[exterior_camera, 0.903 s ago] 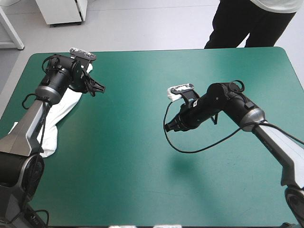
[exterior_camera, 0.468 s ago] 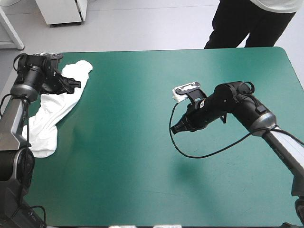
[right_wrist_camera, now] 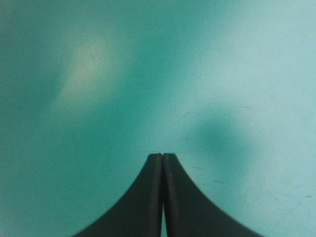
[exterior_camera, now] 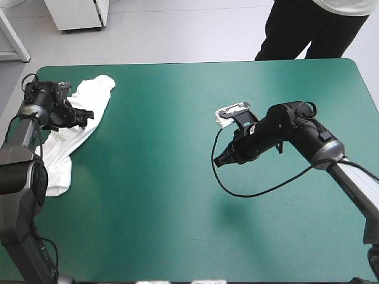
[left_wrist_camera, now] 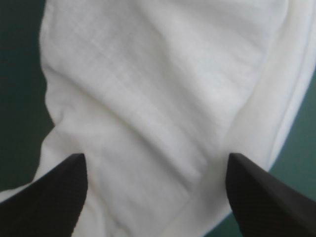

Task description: Fold the cloth

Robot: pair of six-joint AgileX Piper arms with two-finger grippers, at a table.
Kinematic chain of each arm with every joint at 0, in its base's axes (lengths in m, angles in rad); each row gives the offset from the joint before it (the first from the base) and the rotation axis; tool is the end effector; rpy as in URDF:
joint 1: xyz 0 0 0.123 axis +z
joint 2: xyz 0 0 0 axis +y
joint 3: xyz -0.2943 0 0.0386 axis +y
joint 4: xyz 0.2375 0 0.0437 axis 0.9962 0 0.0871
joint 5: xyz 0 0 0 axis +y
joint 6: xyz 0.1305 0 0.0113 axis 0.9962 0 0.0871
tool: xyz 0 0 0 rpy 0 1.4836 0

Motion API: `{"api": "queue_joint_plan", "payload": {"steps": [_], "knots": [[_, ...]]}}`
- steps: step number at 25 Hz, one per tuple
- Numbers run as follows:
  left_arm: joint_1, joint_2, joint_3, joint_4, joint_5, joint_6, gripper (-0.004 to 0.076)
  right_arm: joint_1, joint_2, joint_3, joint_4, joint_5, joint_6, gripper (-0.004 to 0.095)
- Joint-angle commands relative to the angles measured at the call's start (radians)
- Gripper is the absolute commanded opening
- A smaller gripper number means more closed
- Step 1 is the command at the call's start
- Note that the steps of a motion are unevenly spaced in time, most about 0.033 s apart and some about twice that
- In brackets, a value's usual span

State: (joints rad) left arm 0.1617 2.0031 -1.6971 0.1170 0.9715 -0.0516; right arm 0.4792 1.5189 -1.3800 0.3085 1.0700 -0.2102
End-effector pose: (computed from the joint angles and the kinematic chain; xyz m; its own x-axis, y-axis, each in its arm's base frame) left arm 0.4388 0.0844 0.2232 -0.9180 -0.1350 -0.3730 -0.1825 0.9786 0.0948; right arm 0.2693 0.1793 0.3167 -0.7577 -0.4571 -0.4657 -0.5966 0.7744 0.2107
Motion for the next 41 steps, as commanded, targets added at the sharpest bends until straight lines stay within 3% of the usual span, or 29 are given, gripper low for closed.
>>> {"api": "queue_joint_plan", "payload": {"steps": [1,6,10,13,17,20,24,27,34,41], "knots": [[0.002,0.004,-0.075,-0.02,-0.036,-0.006,0.0564,0.0,-0.041,-0.032,0.016,-0.012,-0.003,-0.0017],[0.002,0.065,-0.142,-0.032,-0.032,-0.008,0.0554,0.0,-0.041,-0.032,0.014,-0.01,-0.003,-0.0018],[0.002,0.105,-0.145,-0.046,-0.032,0.008,0.0459,0.0,-0.041,-0.032,0.014,-0.012,-0.003,-0.0017],[0.002,0.139,-0.145,-0.1,0.001,0.076,0.0326,0.0,-0.041,-0.043,0.009,-0.01,-0.003,-0.0017],[-0.005,0.167,-0.141,-0.16,0.022,0.14,-0.0009,0.0,-0.041,-0.093,-0.031,-0.014,0.037,-0.0017],[-0.021,0.167,-0.141,-0.181,0.024,0.179,-0.001,-0.01,-0.041,-0.138,-0.082,-0.008,0.081,-0.0017],[-0.092,0.167,-0.139,-0.193,0.042,0.21,-0.001,-0.092,-0.041,-0.154,-0.021,0.018,0.115,-0.0017],[-0.248,0.167,-0.139,-0.232,0.046,0.263,-0.001,-0.244,-0.054,-0.154,0.052,0.035,0.115,-0.0017],[-0.643,0.165,-0.139,-0.185,0.062,0.283,-0.001,-0.498,-0.147,-0.154,0.018,0.035,0.119,-0.0017],[-0.896,0.123,-0.139,-0.184,0.102,0.287,-0.001,-0.578,-0.163,-0.154,-0.052,0.033,0.133,-0.0017]]}}
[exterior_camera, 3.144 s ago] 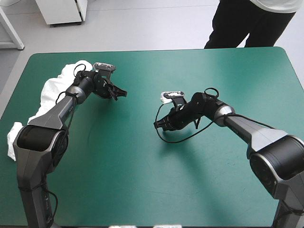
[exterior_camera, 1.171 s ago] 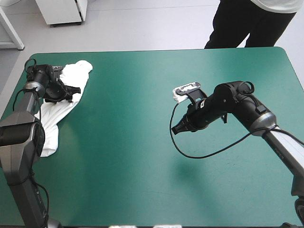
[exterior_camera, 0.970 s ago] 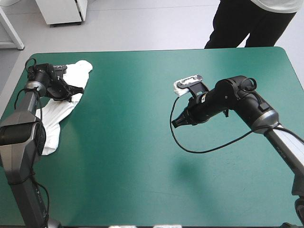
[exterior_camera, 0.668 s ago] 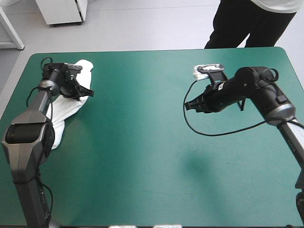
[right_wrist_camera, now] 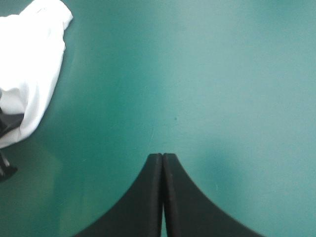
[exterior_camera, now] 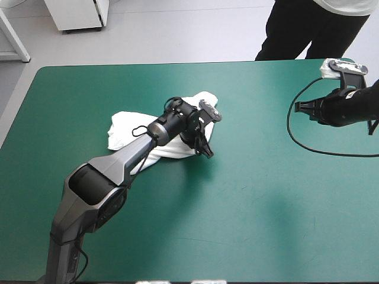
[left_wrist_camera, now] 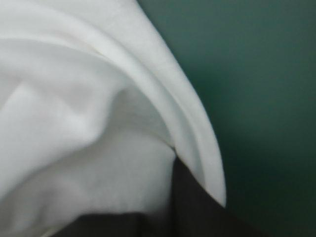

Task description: Fold the cloth

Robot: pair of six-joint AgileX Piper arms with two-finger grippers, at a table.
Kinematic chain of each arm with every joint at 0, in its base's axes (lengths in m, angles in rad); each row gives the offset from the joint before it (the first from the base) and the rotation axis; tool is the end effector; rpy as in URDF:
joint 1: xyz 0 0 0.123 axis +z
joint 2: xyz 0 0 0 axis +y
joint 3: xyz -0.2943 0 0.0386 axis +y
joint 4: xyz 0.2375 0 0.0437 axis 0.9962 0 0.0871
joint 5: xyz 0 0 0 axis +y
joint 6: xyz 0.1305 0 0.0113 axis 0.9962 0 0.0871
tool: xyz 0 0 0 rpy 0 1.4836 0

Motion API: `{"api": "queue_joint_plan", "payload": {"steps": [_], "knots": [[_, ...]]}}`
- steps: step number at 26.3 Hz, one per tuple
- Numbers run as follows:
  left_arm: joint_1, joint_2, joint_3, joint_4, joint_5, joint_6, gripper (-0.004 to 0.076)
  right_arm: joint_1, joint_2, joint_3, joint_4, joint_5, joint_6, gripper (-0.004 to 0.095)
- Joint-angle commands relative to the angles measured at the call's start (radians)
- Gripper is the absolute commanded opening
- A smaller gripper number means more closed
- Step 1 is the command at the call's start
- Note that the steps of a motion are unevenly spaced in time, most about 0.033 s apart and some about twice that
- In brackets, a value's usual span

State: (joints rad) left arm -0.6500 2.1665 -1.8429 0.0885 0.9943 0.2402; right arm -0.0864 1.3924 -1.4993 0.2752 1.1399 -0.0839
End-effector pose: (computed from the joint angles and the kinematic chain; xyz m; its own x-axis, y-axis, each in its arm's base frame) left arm 0.3879 -0.2827 0.1878 -0.5529 0.7768 -0.3015 0.7730 0.6133 0.1623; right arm 0.2946 0.0070 0.3864 -0.8009 0.1019 -0.5900 -0.0364 0.9753 0.2180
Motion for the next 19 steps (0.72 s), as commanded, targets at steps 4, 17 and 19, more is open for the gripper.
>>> {"api": "queue_joint_plan", "payload": {"steps": [4,17,19], "knots": [[-0.182,-0.086,0.007,-0.156,0.072,-0.018,-0.001,-0.012,-0.036,-0.035,-0.057,-0.039,0.032,-0.0017],[-0.323,-0.122,0.007,-0.191,0.095,-0.02,-0.001,-0.012,-0.077,-0.035,-0.102,-0.048,0.052,-0.0017],[-0.323,-0.137,0.005,-0.186,0.098,-0.02,0.0002,-0.012,-0.077,-0.035,-0.1,-0.056,0.056,-0.0017]]}}
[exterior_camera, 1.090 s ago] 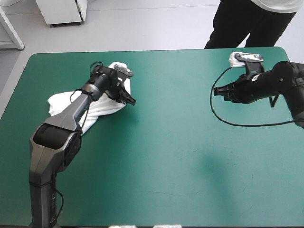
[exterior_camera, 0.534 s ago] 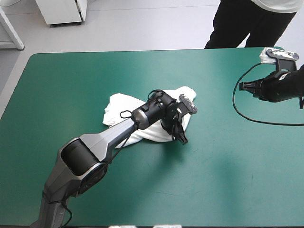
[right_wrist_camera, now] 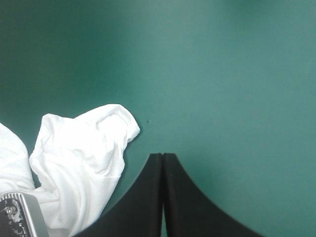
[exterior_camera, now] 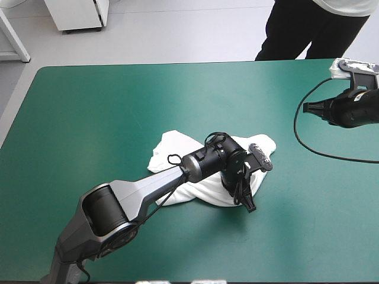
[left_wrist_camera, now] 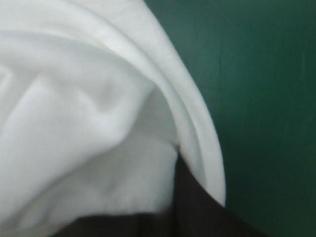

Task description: Fold the cloth

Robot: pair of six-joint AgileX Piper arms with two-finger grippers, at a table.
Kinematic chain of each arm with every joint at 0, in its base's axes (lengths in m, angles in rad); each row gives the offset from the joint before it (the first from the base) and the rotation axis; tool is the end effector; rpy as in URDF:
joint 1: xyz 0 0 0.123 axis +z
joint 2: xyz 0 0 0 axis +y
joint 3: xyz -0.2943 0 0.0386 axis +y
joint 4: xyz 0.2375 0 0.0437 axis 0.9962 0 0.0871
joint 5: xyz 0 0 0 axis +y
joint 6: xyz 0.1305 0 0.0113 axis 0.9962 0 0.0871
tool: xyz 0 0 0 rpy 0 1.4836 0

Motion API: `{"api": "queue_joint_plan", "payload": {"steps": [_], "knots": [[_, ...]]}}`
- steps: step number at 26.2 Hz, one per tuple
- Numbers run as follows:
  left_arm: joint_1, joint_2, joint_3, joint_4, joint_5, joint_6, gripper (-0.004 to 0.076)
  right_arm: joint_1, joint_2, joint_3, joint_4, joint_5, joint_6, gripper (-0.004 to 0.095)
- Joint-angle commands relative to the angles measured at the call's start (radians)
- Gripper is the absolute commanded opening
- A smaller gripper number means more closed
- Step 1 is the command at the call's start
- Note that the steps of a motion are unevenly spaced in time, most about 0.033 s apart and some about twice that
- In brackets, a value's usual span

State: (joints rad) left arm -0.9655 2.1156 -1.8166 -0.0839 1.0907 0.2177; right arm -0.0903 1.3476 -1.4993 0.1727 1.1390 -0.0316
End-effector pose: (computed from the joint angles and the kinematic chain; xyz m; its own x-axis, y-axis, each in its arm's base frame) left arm 0.2538 -0.3839 0.2006 -0.3918 0.8780 -0.2750 0.9156 0.4013 -0.0231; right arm 0.2823 -0.0050 0.3967 -0.7763 0.1112 -0.6204 0.0238 0.9888 0.1474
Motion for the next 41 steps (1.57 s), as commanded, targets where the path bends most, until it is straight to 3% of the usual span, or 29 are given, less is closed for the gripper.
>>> {"api": "queue_joint_plan", "payload": {"steps": [1,2,3,4,5,7,11,18,28,41], "knots": [[-0.008,-0.094,-0.045,-0.018,0.011,0.002,0.0066,-0.008,-0.033,-0.035,0.008,-0.057,0.004,-0.0018],[-0.008,-0.099,-0.058,-0.028,0.009,0.002,0.0125,-0.008,-0.033,-0.035,0.007,-0.057,0.004,-0.0017],[-0.008,-0.106,-0.097,-0.037,0.012,0.002,0.0281,-0.008,-0.033,-0.035,0.01,-0.06,0.004,-0.0017],[-0.008,-0.109,-0.123,-0.037,0.024,0.002,0.0368,-0.008,-0.033,-0.035,0.012,-0.06,0.004,-0.0017],[-0.008,-0.116,-0.187,-0.023,0.061,-0.025,0.0515,-0.008,-0.033,-0.035,0.016,-0.06,0.004,-0.0017],[-0.008,-0.128,-0.278,0.046,0.113,-0.078,0.0567,-0.008,-0.033,-0.035,0.018,-0.057,0.004,-0.0018],[0.019,-0.153,-0.355,0.166,0.2,-0.157,0.0539,-0.008,-0.033,-0.033,0.022,-0.041,0.004,-0.0017],[0.244,-0.26,-0.345,0.155,0.2,-0.228,0.0531,-0.008,-0.037,-0.031,0.057,-0.008,0.004,-0.0018],[0.487,-0.426,0.005,0.155,0.2,-0.289,0.0529,-0.008,-0.041,-0.031,0.097,0.0,0.004,-0.0017],[0.531,-0.456,0.333,0.113,0.18,-0.414,0.0527,-0.008,-0.041,-0.031,0.117,-0.004,-0.009,-0.0018]]}}
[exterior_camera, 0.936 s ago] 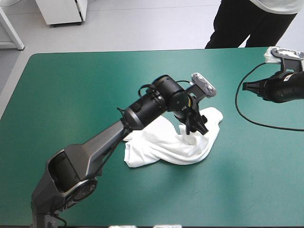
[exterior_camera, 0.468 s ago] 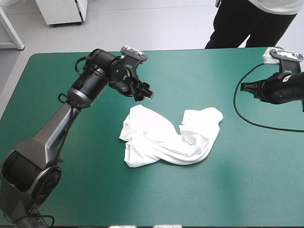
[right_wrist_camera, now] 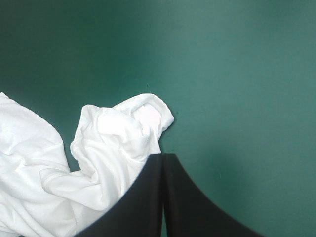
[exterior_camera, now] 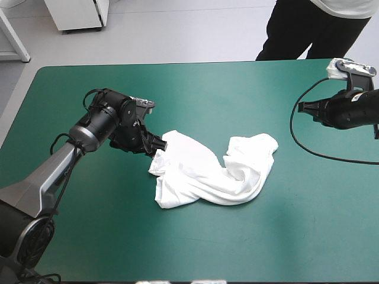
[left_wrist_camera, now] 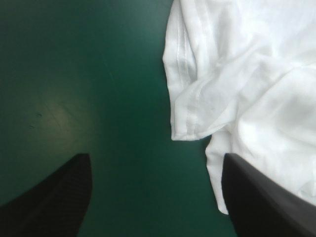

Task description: Fold the cloth

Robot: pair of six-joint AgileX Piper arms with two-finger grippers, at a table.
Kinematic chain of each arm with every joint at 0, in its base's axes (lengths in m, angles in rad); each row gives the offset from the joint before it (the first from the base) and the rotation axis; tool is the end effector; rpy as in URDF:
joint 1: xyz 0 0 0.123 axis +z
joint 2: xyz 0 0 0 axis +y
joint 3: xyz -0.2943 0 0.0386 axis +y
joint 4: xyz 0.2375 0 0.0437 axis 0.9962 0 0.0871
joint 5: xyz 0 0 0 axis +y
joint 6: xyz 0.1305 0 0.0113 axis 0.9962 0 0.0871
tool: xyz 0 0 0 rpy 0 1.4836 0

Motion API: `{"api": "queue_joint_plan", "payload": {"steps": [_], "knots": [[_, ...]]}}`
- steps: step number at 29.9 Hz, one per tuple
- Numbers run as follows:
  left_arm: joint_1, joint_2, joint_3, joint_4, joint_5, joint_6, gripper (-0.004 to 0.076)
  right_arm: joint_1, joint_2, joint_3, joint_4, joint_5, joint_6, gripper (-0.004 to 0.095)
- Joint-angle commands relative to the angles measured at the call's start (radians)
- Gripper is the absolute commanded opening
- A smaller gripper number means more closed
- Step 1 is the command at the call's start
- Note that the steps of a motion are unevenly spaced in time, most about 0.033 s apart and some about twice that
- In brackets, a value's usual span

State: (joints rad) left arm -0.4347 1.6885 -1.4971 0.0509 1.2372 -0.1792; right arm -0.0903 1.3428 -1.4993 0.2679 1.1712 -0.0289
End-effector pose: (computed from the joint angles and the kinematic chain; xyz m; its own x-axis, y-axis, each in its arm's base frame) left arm 0.3147 -0.1392 0.2810 -0.9380 0.2573 -0.2323 0.2624 0.9649 0.0093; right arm 0.2781 0.0069 0.3979 -0.7913 0.1470 -0.5935 0.0005 0.9708 0.2398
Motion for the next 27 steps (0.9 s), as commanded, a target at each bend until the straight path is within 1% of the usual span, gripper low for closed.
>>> {"api": "queue_joint_plan", "payload": {"steps": [1,6,15,17,22,25,27], "knots": [[0.0,-0.019,0.024,-0.024,0.023,-0.017,0.0527,-0.008,-0.036,-0.031,0.021,-0.037,-0.012,-0.0017],[0.0,0.028,0.03,-0.028,-0.044,-0.035,0.0527,-0.008,-0.036,-0.031,0.021,-0.037,-0.02,-0.0017],[0.0,0.094,0.036,-0.025,-0.101,-0.035,0.0523,-0.008,-0.036,-0.031,0.021,-0.041,-0.02,-0.0017],[0.0,0.113,0.036,-0.025,-0.115,-0.035,0.0496,-0.008,-0.036,-0.031,0.021,-0.041,-0.02,-0.0018],[0.0,0.15,0.045,-0.028,-0.128,-0.032,0.0381,-0.008,-0.036,-0.031,0.021,-0.041,-0.02,-0.0017],[0.0,0.16,0.045,-0.033,-0.145,-0.032,0.0352,-0.008,-0.034,-0.031,0.021,-0.043,-0.02,-0.0018],[0.0,0.174,0.045,-0.043,-0.147,-0.03,0.0347,-0.008,-0.034,-0.031,0.021,-0.044,-0.02,-0.0017]]}}
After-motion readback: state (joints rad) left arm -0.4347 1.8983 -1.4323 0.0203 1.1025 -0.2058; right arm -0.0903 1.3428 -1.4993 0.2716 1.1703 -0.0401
